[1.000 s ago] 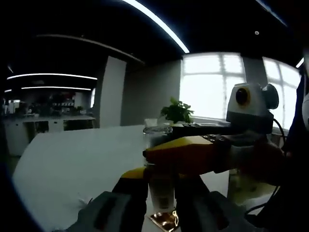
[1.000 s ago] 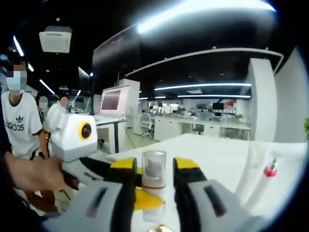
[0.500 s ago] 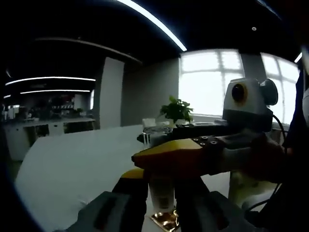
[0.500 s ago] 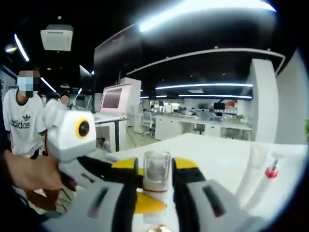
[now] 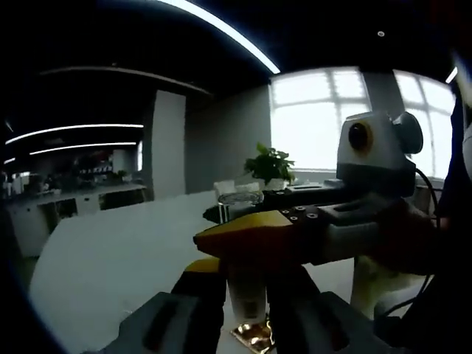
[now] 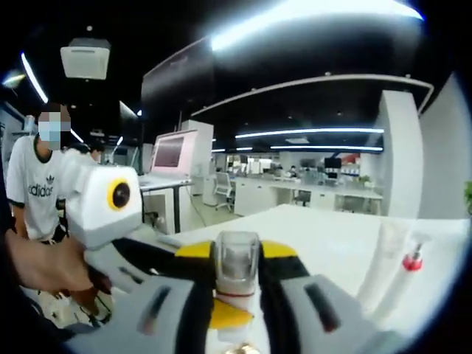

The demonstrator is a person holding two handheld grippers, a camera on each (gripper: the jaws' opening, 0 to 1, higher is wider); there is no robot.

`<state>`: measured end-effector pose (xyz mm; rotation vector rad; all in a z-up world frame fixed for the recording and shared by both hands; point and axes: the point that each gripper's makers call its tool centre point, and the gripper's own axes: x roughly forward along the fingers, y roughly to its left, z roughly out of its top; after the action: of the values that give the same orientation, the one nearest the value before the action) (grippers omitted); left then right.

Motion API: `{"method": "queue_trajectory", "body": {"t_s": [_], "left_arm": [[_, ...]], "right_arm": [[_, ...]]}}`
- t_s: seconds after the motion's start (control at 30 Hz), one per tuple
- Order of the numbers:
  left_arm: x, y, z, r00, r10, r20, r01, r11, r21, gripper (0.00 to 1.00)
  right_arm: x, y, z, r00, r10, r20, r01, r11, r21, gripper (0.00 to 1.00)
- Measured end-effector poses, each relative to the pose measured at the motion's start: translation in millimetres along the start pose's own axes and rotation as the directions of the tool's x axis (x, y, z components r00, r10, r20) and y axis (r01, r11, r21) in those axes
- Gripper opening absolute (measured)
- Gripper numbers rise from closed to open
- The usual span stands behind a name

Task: Arrange the skincare products in the storage area until every visible bottle or jar stands upright without overlapping.

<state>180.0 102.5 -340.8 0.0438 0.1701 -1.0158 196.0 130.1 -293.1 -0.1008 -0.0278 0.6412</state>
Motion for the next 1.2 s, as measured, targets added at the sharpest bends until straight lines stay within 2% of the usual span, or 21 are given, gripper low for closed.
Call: {"method": "queue_trajectory", "body": {"t_s": [0.5, 0.87, 1.03, 1.2], "left_arm": [[2.4, 0.6, 1.0, 1.000, 0.004, 0.013, -0.005, 0.999, 0.036, 0.21], [2.6, 0.8, -1.2, 1.000, -0.003, 0.018, 0.003, 1.000, 0.023, 0.22], [2.0, 0.6, -4.0, 1.000, 0.004, 0.013, -0.005, 0.999, 0.044, 0.28], [3.9, -0.4, -4.9, 1.000, 0.004, 0.016, -0.005, 0.999, 0.045, 0.44]], "right_arm": [[-1.6, -1.4, 1.6, 1.000, -0.009, 0.027, 0.009, 1.000, -0.012, 0.20], [-3.3, -2.4, 2.6, 0.999, -0.011, 0.039, 0.011, 1.000, -0.002, 0.20], [-4.0, -0.8, 7.0, 0.998, -0.004, 0.057, 0.003, 1.000, 0.009, 0.20], [-2.9, -2.6, 7.3, 0.998, -0.009, 0.061, 0.009, 1.000, 0.006, 0.20]]}}
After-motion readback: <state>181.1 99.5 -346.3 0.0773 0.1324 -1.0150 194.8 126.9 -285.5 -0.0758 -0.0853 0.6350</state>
